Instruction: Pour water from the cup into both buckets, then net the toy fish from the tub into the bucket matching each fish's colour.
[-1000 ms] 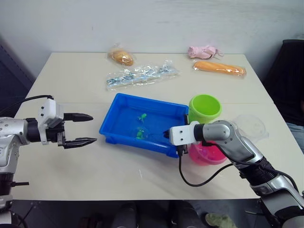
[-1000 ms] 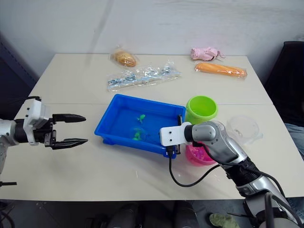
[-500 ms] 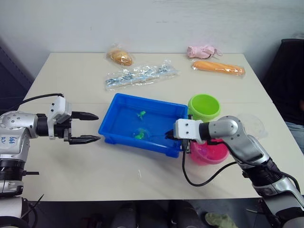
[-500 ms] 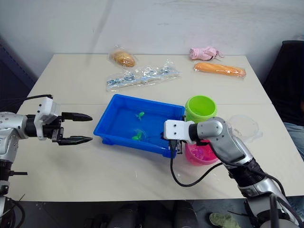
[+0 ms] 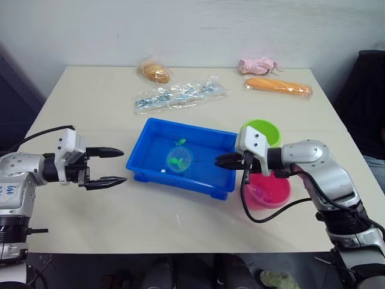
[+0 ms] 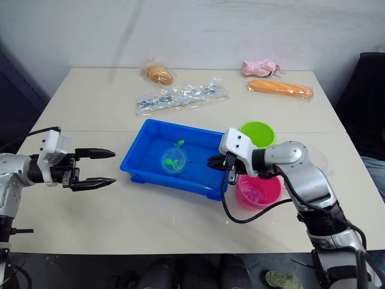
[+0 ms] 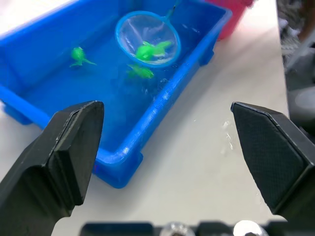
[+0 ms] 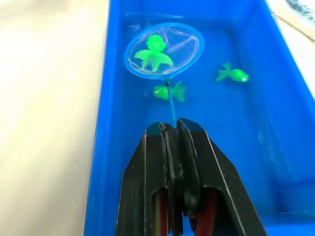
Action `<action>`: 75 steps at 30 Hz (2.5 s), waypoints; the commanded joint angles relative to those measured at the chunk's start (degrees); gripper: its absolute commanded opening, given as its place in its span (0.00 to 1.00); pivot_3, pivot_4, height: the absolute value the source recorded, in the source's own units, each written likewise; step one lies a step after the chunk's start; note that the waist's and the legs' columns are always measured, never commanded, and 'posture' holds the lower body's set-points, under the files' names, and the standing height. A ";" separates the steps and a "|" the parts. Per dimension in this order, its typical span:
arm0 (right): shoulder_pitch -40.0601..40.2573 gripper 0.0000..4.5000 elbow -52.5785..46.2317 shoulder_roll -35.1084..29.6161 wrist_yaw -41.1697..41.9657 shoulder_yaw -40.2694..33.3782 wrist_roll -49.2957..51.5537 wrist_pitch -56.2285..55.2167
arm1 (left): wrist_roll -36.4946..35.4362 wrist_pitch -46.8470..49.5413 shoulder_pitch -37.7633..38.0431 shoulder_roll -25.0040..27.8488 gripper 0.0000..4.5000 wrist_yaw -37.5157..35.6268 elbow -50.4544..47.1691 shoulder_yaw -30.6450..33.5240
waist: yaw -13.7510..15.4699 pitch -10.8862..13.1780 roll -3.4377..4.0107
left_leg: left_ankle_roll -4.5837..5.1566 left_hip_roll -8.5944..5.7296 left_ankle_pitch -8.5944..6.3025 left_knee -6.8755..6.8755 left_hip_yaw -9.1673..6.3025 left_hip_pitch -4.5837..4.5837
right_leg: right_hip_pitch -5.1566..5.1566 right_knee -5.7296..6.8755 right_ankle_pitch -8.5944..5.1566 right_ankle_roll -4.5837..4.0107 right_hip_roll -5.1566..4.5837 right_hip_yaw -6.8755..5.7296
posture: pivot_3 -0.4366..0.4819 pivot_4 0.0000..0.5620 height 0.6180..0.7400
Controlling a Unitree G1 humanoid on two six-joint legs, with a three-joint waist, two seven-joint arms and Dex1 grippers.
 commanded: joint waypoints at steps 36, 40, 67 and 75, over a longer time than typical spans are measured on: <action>24.07 0.00 1.66 -16.37 -21.31 -27.74 -7.52 -20.39 | -4.19 6.98 -6.78 -13.78 0.99 11.01 -10.25 -4.45 | -0.10 0.00 -0.01 | -0.01 -0.05 0.01 0.00 0.21 0.06 | 0.02 -0.03 0.01 0.02 0.08 0.11 | 0.48 0.27 1.00; 25.95 0.00 3.66 -18.60 -21.73 -25.99 -12.75 -26.70 | -4.24 6.57 -6.21 -14.01 0.99 11.30 -10.77 -4.45 | -0.09 0.00 -0.01 | -0.01 -0.03 0.01 0.01 0.20 0.06 | 0.02 -0.03 0.01 0.02 0.07 0.11 | 0.48 0.27 1.00; 21.68 0.00 13.18 -26.57 -33.02 -19.85 -35.99 -57.55 | -2.47 2.86 -7.89 -15.73 0.99 10.21 -7.29 -6.56 | -0.08 0.00 0.00 | -0.04 0.02 0.04 0.05 0.17 0.07 | 0.08 -0.05 0.01 0.03 0.06 0.09 | 0.48 0.27 1.00; 20.54 0.00 14.96 -27.03 -34.43 -18.96 -37.30 -60.82 | -2.29 2.14 -8.02 -15.92 0.99 10.58 -7.24 -6.36 | -0.20 0.00 0.00 | -0.04 0.03 0.05 0.05 0.17 0.07 | 0.09 -0.04 0.01 0.03 0.07 0.09 | 0.48 0.27 1.00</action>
